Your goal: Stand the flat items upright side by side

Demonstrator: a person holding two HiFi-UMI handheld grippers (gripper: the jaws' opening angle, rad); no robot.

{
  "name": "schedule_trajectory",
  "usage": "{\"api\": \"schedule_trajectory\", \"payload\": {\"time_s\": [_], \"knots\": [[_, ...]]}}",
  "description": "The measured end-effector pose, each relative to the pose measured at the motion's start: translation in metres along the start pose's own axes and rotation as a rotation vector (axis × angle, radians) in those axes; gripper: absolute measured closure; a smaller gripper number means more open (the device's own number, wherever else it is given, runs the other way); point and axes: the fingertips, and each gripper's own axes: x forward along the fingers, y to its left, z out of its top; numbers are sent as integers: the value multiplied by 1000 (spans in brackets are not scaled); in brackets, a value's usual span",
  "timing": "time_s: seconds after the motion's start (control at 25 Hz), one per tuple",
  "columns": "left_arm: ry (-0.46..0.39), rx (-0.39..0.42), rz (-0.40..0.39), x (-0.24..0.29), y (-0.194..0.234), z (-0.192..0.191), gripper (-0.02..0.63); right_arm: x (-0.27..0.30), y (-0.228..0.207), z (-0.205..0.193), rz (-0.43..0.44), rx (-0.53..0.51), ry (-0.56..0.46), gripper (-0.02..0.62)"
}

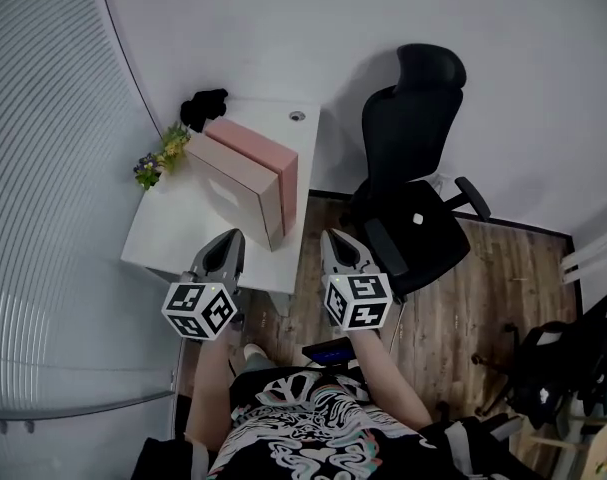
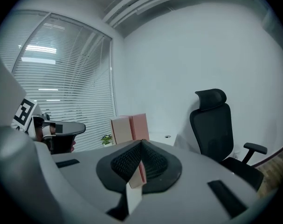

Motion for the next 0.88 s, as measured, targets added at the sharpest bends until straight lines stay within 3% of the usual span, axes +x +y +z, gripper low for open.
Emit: {"api": "schedule_trajectory", "payload": {"time_s": [0.88], "knots": [[-10,-4,28,-8,-22,-6,606,-28,-17,2,17,9,-9,595]]}}
